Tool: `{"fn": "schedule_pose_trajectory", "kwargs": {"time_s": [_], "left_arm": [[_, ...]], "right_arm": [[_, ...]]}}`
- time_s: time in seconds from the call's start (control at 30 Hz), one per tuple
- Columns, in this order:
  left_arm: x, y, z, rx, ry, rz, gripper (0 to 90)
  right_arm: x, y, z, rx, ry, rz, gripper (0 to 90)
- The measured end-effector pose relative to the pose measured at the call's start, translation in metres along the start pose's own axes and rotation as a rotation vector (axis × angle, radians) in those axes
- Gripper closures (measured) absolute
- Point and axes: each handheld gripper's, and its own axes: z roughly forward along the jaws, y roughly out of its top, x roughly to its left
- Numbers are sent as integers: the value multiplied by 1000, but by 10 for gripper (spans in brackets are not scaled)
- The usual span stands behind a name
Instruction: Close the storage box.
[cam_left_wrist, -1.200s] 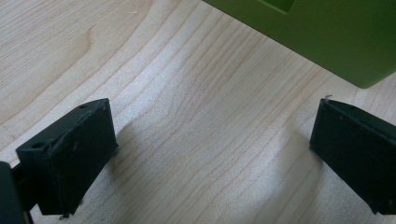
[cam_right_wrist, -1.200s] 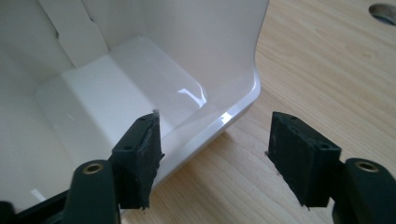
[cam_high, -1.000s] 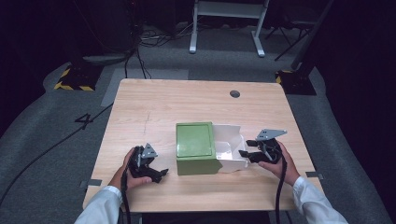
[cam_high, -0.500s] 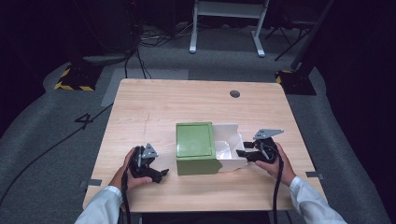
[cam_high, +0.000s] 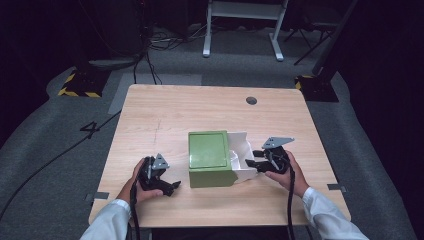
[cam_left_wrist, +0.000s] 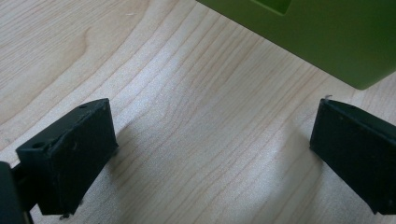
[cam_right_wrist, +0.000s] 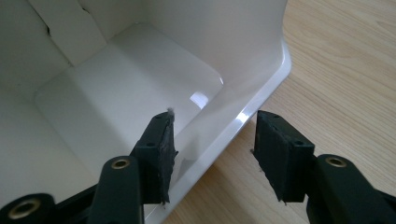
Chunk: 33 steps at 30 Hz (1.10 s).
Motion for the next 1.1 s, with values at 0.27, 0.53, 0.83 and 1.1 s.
{"fn": "schedule_pose_trajectory", "kwargs": {"time_s": [0.27, 0.53, 0.83, 1.1], "left_arm": [[0, 0, 0, 0, 0, 1, 5], [0, 0, 0, 0, 0, 1, 5], [0, 0, 0, 0, 0, 0, 5], [0, 0, 0, 0, 0, 0, 5]], "right_arm": [[9, 9, 7, -8, 12, -19, 475], [20, 19, 14, -12, 24, -38, 465], [34, 31, 27, -16, 53, -57, 447], [41, 34, 32, -11, 48, -65, 424]]}}
